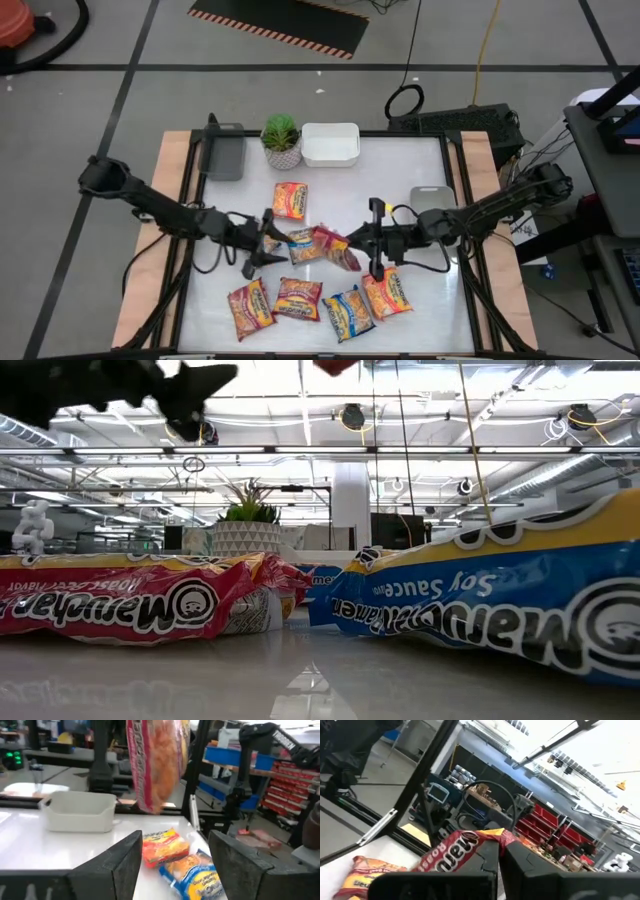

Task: Sort Maruchan noodles
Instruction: Put the top red noodle pack into the white bin

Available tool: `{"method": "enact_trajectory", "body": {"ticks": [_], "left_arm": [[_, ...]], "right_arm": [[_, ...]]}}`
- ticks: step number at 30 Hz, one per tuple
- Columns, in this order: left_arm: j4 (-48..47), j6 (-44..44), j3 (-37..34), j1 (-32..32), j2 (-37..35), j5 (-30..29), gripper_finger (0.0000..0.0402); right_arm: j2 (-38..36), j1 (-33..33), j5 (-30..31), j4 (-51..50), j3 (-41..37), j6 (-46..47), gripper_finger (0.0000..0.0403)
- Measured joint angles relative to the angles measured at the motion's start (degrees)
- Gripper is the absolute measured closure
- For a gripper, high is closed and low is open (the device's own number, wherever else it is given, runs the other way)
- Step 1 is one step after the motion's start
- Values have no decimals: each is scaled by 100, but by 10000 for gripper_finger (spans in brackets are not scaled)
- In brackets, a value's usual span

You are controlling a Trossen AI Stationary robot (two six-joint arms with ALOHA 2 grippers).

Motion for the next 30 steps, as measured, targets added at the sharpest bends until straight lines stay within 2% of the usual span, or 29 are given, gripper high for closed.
{"method": "enact_trajectory", "body": {"ticks": [10,13,18,21,30], "left_arm": [[258,-152,826,224,1070,171,33],[261,-151,1155,225,1435,231,8],[239,-23,1821,221,2096,690,4],[241,-23,2124,220,2356,770,4],[368,-145,2291,216,2443,660,11]], "right_arm": [[0,353,34,22,0,-95,403],[0,375,37,-57,0,13,403],[0,382,221,-318,0,128,403],[2,388,331,-443,0,194,403],[2,493,496,-618,-1,-43,403]]}}
